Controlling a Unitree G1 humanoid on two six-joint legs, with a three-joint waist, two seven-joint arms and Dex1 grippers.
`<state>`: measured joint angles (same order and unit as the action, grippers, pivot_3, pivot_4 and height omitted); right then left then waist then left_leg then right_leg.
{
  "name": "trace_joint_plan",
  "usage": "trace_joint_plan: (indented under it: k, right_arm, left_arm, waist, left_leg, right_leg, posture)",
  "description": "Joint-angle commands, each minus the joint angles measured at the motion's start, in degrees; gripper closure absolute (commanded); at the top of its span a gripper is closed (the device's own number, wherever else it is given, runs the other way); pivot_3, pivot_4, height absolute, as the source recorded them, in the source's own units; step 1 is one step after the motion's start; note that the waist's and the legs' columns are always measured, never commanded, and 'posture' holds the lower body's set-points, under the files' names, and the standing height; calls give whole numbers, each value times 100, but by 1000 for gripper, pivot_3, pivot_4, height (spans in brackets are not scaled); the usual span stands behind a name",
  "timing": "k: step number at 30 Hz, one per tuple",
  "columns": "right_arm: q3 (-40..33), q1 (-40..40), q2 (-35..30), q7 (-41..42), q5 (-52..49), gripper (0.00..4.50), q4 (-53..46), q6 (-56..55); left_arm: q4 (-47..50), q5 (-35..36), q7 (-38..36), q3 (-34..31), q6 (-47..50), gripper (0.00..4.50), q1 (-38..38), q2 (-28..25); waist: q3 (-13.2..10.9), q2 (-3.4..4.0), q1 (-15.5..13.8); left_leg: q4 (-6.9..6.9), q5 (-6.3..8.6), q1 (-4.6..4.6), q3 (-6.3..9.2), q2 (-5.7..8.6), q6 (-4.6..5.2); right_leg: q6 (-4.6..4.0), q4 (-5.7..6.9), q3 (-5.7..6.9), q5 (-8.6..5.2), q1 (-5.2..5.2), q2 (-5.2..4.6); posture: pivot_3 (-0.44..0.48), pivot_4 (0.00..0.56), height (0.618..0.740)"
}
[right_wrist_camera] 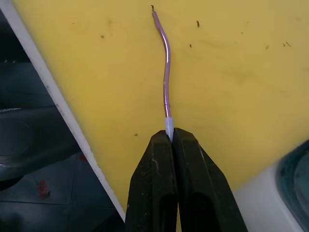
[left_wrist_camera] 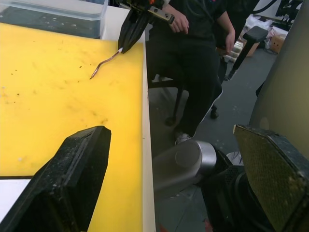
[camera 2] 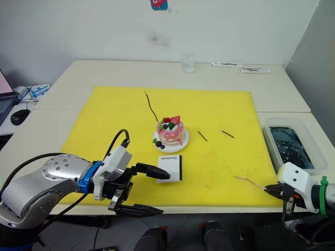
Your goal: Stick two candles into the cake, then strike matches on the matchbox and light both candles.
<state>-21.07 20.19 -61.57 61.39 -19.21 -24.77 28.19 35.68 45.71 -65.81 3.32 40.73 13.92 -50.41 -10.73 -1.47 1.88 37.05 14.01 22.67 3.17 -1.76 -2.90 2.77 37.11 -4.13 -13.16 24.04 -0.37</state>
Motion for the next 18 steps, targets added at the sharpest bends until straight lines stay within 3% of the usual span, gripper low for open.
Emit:
trace_joint_plan:
  k: [1, 6, 12, 18]
  right_arm:
    - [-41, -166, -92, 79, -39, 3509, -62, 56]
    - [-69, -264, -344, 275, -1, 1680, -149, 169]
    - [-376, -487, -934, 569, -335, 1680, -723, 1089]
    - [706, -1035, -1865, 124, -10, 1680, -1029, 2309]
  left_arm:
    - [60, -63, 28, 72, -137, 0, 109, 96]
    - [51, -75, 184, 93, -80, 0, 130, 231]
    - [10, -332, 516, 140, -164, 0, 93, 404]
    - [37, -904, 593, 611, -449, 0, 65, 546]
  waist:
    - [0, 0, -1]
    - [0, 0, -3]
    - [1, 3, 0]
    - [1, 1, -7]
  left_leg:
    - [0, 0, 1, 0, 1, 0]
    - [0, 0, 1, 0, 2, 0]
    - [1, 0, -4, 1, 2, 0]
    - [3, 0, -4, 1, 4, 0]
  right_leg:
    - [0, 1, 0, 0, 0, 0]
    - [1, 0, -1, 1, 0, 0]
    - [2, 4, -2, 1, -1, 0]
    - [2, 0, -2, 2, -3, -1]
  posture:
    - [0, 150, 740]
    - [0, 150, 740]
    - [0, 150, 740]
    - [0, 150, 740]
